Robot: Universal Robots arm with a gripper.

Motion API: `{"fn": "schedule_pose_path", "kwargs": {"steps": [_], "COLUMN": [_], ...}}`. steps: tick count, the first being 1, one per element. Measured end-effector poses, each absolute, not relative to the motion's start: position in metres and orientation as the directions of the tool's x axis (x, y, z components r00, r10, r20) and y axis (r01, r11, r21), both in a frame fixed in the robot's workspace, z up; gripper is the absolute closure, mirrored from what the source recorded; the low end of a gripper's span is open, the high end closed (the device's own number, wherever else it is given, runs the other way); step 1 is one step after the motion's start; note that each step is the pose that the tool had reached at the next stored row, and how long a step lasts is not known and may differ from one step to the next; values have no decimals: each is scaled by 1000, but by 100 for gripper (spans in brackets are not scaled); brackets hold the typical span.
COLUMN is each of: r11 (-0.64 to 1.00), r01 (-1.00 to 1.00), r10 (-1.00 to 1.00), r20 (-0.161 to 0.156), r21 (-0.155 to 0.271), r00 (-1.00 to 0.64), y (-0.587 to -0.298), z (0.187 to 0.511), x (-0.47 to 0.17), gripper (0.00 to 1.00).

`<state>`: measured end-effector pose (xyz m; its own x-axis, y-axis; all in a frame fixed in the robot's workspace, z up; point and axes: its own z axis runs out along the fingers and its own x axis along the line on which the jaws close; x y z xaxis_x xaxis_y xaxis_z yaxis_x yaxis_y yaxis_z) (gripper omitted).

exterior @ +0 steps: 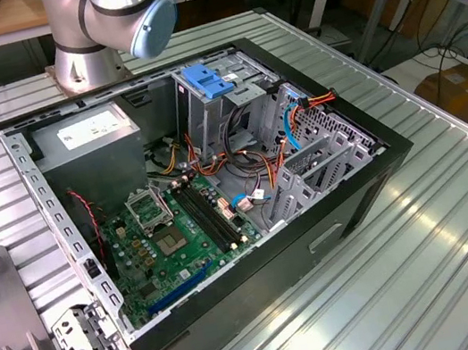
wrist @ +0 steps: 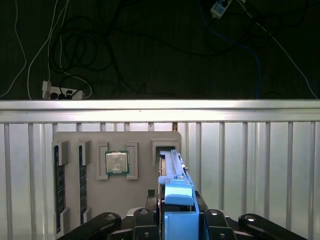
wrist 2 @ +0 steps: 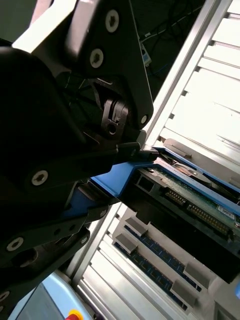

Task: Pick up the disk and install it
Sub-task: 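Pick up the disk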

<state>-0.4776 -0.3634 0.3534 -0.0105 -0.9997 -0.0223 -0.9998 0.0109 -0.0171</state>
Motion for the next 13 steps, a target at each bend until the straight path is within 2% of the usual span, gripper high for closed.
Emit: {"fn": "schedule_pose_path", "kwargs": {"steps": [13], "r11": [11], "r01": [-1000], "r10": [-1000], "r20": [-22], "r21": [-17], "r00": [-11], "y": [-363], "z": [361], "x": [-478], "gripper": [63]}}
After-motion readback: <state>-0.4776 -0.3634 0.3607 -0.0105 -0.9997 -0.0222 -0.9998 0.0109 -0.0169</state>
